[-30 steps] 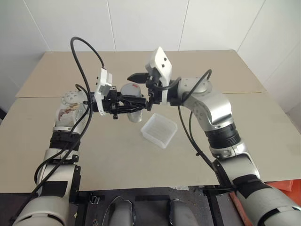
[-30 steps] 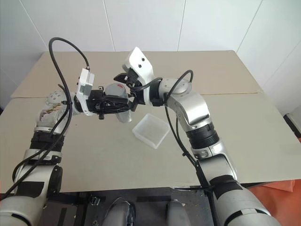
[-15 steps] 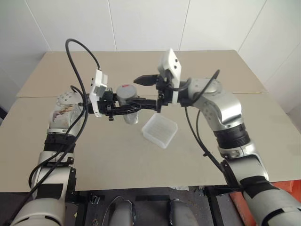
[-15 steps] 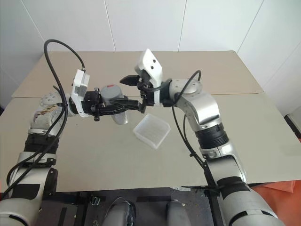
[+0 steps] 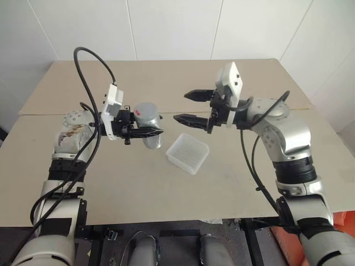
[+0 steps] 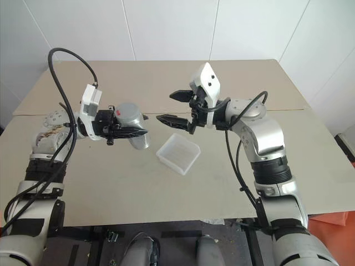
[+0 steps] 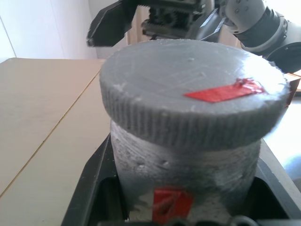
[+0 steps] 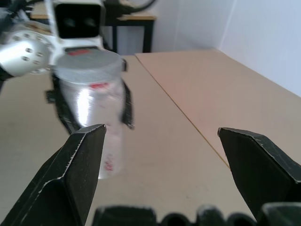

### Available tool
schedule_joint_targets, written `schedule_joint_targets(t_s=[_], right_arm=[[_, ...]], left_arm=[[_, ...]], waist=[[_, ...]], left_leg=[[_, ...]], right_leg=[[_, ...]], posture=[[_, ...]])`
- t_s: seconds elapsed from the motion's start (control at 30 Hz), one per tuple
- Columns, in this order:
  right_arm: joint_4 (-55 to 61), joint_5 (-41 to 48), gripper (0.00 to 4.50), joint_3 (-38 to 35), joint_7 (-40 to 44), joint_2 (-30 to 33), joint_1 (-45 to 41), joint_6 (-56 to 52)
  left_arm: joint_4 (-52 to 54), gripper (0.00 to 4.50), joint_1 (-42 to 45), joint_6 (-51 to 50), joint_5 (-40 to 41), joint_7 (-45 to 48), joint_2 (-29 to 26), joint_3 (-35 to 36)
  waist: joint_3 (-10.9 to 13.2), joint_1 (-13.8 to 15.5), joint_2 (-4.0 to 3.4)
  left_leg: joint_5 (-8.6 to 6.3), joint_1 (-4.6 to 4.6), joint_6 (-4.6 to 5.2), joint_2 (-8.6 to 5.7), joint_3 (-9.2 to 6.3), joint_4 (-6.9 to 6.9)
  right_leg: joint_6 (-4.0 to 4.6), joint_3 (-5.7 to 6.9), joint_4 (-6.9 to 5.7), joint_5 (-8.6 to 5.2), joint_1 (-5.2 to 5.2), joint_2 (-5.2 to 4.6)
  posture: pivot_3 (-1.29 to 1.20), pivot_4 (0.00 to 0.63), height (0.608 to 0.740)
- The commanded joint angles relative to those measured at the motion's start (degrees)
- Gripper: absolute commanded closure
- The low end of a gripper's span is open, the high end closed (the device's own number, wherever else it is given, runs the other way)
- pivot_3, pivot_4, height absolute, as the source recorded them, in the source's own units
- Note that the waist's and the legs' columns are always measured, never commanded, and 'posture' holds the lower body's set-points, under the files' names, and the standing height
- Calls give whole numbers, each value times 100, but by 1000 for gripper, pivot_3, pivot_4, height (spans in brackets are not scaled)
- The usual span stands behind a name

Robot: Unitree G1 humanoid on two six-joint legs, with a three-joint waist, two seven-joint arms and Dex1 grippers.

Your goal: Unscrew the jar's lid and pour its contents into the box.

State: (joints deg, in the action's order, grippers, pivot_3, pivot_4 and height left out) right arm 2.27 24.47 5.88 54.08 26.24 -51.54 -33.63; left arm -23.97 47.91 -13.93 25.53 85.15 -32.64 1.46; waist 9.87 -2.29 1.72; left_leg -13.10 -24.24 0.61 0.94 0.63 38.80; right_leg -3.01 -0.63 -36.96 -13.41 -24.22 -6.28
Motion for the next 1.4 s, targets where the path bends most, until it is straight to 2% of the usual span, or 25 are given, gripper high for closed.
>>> schedule_joint_targets(t_s=[0.03,0.4,1.13,1.23,1.33,1.4], right_arm=[[433,254,41,-103,-51,-50,-266,-242],[408,48,41,465,-678,-618,-900,-1069],[97,-238,41,676,-741,-928,-1094,-1124],[102,-243,656,652,-753,-938,-1091,-1128],[100,-226,1604,594,-774,-945,-1112,-1145],[122,-202,1604,554,-771,-938,-1120,-1160]], left_arm=[[-102,2535,224,215,-80,-54,106,-17],[-380,2535,424,466,-250,75,207,-132],[-239,2535,343,427,-263,116,137,-107],[-235,2535,340,420,-261,137,135,-114],[-248,2535,332,416,-267,155,139,-128],[-250,2535,311,398,-265,171,145,-140]], waist=[[0,5,0],[0,-1,0],[0,-10,0],[0,-11,0],[0,-16,0],[0,-14,0]], left_leg=[[0,0,0,0,0,0],[0,-1,0,-1,0,1],[0,-1,0,-1,-1,0],[0,-1,0,-1,-1,0],[0,0,0,-1,-1,-1],[0,-1,0,-1,-1,0]], right_leg=[[0,0,0,0,1,0],[0,0,-2,0,-2,0],[0,1,-2,0,-3,0],[0,1,-2,0,-3,0],[0,1,-2,0,-3,0],[0,1,-2,0,-3,0]], posture=[[0,150,740],[0,150,740],[0,150,740],[0,150,740],[0,150,740],[0,150,740]])
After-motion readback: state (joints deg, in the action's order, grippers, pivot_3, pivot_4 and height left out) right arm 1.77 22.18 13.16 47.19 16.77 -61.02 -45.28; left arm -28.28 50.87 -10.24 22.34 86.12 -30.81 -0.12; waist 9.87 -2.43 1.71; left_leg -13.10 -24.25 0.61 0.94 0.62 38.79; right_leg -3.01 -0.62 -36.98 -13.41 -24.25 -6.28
